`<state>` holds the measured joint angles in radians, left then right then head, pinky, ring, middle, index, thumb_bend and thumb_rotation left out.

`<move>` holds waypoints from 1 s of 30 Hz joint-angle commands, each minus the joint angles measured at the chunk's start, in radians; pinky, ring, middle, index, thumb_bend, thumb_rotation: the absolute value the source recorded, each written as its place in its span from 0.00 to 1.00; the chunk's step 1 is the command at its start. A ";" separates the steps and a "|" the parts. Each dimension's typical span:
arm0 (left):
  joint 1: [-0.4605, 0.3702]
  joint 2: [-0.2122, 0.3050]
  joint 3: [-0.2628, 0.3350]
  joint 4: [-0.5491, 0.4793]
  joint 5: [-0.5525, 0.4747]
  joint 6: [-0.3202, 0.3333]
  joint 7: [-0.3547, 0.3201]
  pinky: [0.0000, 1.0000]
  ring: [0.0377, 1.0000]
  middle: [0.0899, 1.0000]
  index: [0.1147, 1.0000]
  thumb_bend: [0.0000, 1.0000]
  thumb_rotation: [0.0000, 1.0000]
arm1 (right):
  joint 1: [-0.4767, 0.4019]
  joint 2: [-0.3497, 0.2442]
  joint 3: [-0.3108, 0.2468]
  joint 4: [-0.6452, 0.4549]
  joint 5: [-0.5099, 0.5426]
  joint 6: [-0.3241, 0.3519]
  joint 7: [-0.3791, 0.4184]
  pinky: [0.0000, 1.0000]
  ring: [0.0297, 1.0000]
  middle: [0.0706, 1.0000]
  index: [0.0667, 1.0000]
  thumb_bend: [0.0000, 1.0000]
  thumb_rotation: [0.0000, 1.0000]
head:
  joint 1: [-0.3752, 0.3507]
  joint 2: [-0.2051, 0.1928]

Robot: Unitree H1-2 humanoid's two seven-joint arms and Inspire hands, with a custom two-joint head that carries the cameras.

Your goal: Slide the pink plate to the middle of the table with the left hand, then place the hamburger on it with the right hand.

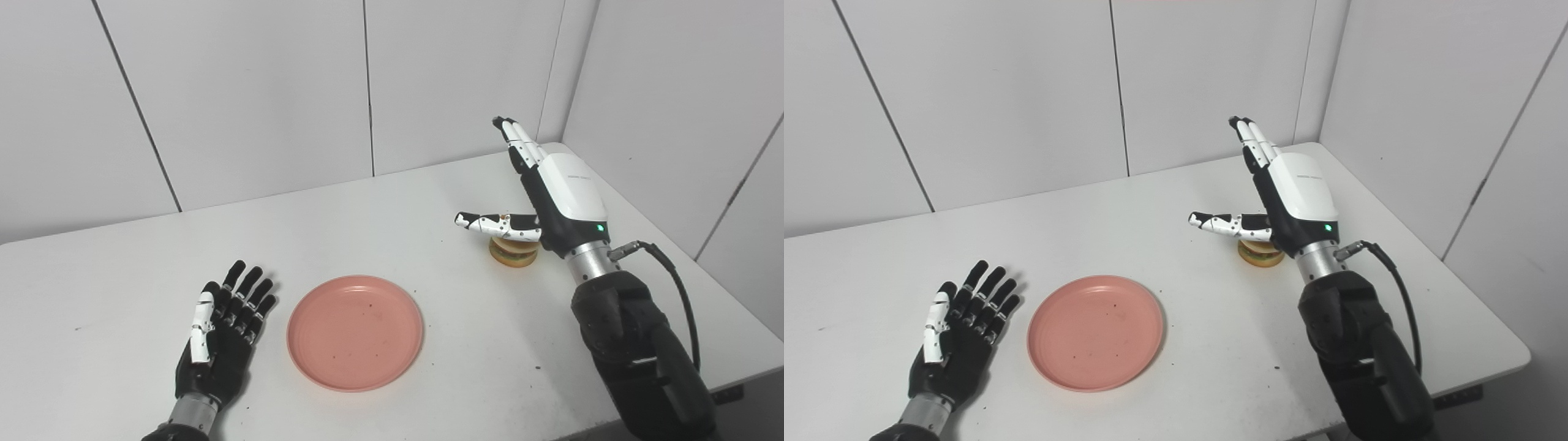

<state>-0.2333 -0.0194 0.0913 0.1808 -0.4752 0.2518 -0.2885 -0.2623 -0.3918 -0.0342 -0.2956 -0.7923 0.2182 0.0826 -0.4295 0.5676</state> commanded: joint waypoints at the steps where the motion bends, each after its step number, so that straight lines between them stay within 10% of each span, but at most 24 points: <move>1: 0.026 0.015 0.004 0.043 0.018 0.033 0.019 0.97 0.94 0.94 0.95 0.32 1.00 | -0.041 -0.027 -0.016 -0.012 -0.025 0.043 0.012 0.69 0.90 0.99 0.99 0.94 0.68 | -0.008 0.002; 30: 0.031 0.052 0.004 0.026 -0.021 0.062 0.004 0.99 0.96 0.97 0.97 0.32 1.00 | -0.102 -0.090 0.045 0.277 -0.088 0.149 0.090 0.72 0.90 0.98 0.99 1.00 0.67 | -0.024 0.036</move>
<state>-0.2325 0.0148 0.0924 0.1820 -0.5105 0.2557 -0.3075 -0.3155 -0.4546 0.0134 -0.0132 -0.8786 0.3466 0.1868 -0.4525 0.5998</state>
